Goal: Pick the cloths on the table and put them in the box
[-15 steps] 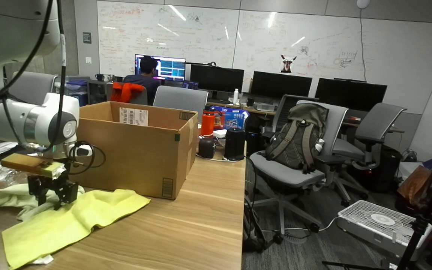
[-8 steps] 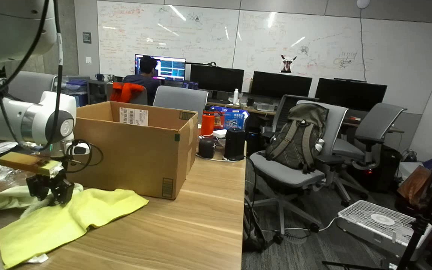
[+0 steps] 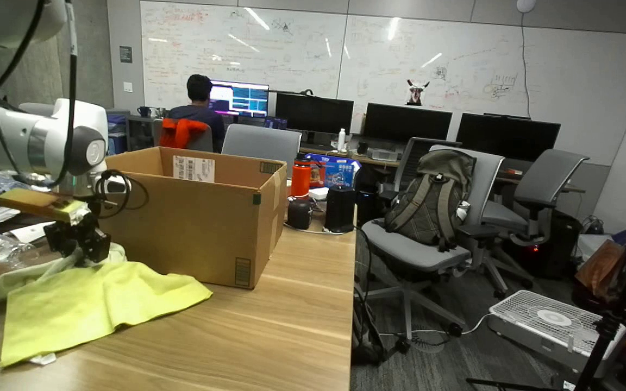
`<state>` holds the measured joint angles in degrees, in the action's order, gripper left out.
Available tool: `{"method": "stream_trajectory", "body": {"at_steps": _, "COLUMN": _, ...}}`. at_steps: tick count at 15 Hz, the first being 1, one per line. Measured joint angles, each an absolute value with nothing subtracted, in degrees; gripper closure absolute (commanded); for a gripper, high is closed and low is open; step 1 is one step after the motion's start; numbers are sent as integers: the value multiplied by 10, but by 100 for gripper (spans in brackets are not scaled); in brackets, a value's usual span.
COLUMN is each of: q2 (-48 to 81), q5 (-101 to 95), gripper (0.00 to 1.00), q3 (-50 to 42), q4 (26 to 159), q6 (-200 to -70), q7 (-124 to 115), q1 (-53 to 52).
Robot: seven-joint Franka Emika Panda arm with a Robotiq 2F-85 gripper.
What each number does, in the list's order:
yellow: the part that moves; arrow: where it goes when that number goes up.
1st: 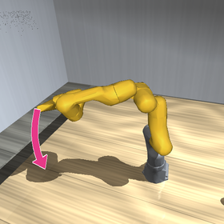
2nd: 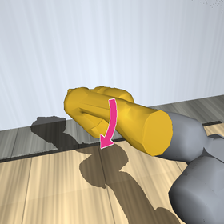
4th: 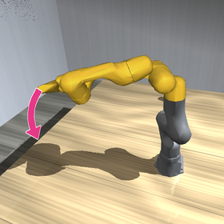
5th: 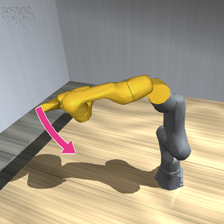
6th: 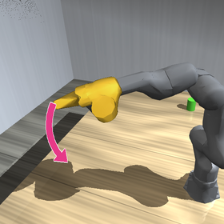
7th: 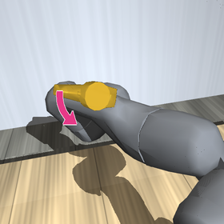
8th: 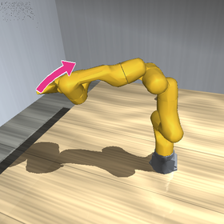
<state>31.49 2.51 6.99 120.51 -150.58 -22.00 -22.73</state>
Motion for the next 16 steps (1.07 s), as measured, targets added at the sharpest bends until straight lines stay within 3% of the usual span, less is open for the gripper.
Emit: {"method": "stream_trajectory", "body": {"at_steps": 16, "q2": 66, "q5": -116, "gripper": 97, "q3": 72, "q4": 1222, "q6": -1344, "q7": -368, "q1": -231}}
